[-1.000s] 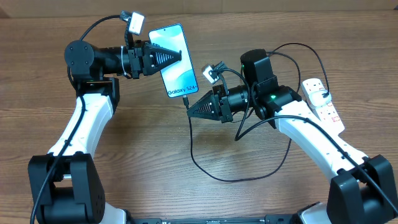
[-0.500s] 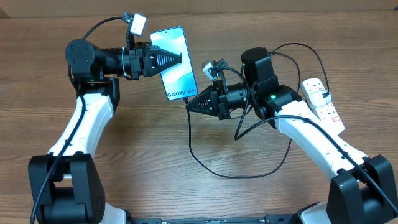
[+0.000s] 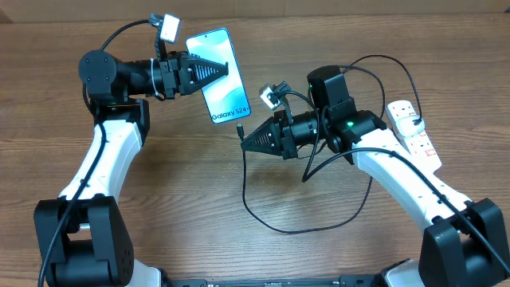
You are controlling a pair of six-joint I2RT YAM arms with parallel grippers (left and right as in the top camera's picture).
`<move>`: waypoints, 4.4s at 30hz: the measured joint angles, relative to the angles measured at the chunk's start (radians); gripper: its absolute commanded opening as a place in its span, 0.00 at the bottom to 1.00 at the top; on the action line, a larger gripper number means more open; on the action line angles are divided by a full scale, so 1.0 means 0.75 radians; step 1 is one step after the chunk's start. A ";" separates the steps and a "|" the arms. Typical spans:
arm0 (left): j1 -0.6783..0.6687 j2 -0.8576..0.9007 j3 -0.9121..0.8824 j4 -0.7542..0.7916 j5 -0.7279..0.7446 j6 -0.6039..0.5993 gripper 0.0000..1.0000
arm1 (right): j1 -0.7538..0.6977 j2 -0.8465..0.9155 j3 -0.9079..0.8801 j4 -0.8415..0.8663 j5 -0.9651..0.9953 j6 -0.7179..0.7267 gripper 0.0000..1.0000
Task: Plug charger to phone and switch on socket
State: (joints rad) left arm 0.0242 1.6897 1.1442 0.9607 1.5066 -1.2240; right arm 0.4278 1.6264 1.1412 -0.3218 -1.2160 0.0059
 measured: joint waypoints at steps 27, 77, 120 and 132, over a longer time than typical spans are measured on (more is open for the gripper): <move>-0.024 0.000 0.000 0.000 0.000 0.000 0.04 | 0.000 0.000 0.000 0.072 -0.060 -0.008 0.04; -0.042 0.000 0.000 0.010 0.043 0.001 0.04 | 0.000 0.005 0.001 0.188 -0.031 -0.010 0.33; -0.051 0.005 0.001 -0.703 -0.269 0.571 0.04 | 0.453 -0.160 0.036 -0.110 1.811 0.083 0.27; -0.050 0.004 0.009 -0.793 -0.270 0.661 0.04 | 0.454 -0.152 0.029 -0.041 1.745 0.097 0.04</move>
State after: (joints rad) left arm -0.0135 1.6928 1.1511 0.3656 1.3045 -0.7284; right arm 0.7685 1.5124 1.1629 -0.3527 0.0929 0.0788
